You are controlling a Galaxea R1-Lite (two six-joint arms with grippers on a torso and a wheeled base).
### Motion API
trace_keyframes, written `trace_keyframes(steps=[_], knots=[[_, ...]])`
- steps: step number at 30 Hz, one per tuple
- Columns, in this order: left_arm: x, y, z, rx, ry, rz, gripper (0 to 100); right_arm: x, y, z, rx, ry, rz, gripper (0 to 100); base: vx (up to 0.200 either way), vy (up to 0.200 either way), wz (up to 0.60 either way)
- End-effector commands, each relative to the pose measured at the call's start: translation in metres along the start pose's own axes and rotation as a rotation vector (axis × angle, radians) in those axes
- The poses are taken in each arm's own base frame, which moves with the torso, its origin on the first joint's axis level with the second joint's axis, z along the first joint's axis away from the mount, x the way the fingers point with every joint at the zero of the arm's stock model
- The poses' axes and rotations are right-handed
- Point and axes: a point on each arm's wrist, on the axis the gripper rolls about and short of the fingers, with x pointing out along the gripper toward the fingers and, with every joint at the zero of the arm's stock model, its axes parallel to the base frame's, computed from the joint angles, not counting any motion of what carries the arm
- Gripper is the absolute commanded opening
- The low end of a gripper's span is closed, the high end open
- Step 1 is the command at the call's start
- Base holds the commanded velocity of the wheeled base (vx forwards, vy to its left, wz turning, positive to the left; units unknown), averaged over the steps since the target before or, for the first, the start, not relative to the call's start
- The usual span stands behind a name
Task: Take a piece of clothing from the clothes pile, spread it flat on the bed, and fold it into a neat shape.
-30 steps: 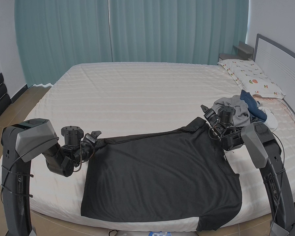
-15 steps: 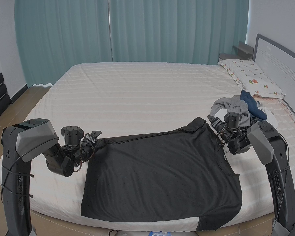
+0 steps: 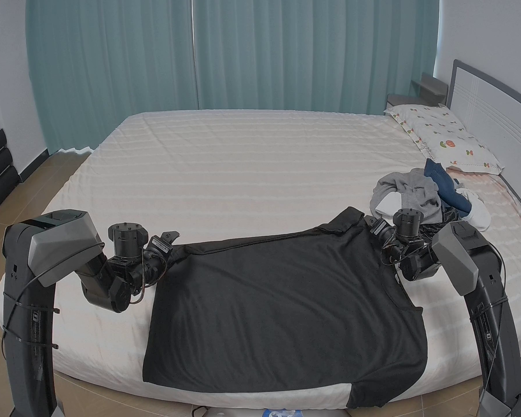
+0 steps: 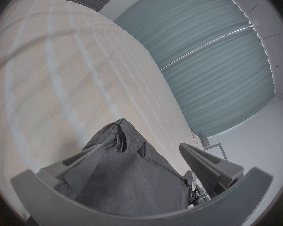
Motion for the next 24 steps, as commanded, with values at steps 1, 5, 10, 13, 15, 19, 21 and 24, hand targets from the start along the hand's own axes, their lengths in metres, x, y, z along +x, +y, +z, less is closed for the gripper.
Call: trace_keyframes(steps=[1, 5, 10, 13, 15, 19, 21, 24], knots=[[0.000, 0.000, 0.000, 0.000, -0.001, -0.001, 100, 0.001, -0.004, -0.009, -0.003, 0.022, -0.007, 100, 0.000, 0.000, 0.00], [0.000, 0.000, 0.000, 0.000, -0.001, -0.001, 100, 0.002, -0.004, -0.006, -0.003, 0.012, -0.005, 0, 0.000, 0.000, 0.00], [0.000, 0.000, 0.000, 0.000, -0.001, -0.001, 100, 0.001, -0.008, 0.002, 0.001, 0.000, -0.014, 0, 0.000, 0.000, 0.00], [0.001, 0.000, 0.000, 0.000, -0.002, -0.003, 100, 0.001, -0.012, 0.013, 0.009, -0.025, -0.015, 0, 0.000, 0.000, 0.00], [0.001, -0.001, 0.001, 0.001, -0.004, -0.006, 100, 0.000, -0.012, 0.019, 0.011, -0.038, -0.014, 0, 0.000, 0.000, 0.00], [0.001, -0.001, 0.001, 0.001, -0.005, -0.005, 100, -0.001, -0.013, 0.026, 0.017, -0.053, -0.015, 0, 0.000, 0.000, 0.00], [0.001, -0.001, 0.001, 0.001, -0.006, -0.007, 100, -0.001, -0.013, 0.026, 0.018, -0.056, -0.018, 0, 0.000, 0.000, 0.00], [0.002, -0.002, 0.001, 0.001, -0.007, -0.009, 100, -0.001, -0.013, 0.026, 0.017, -0.057, -0.019, 0, 0.000, 0.000, 0.00]])
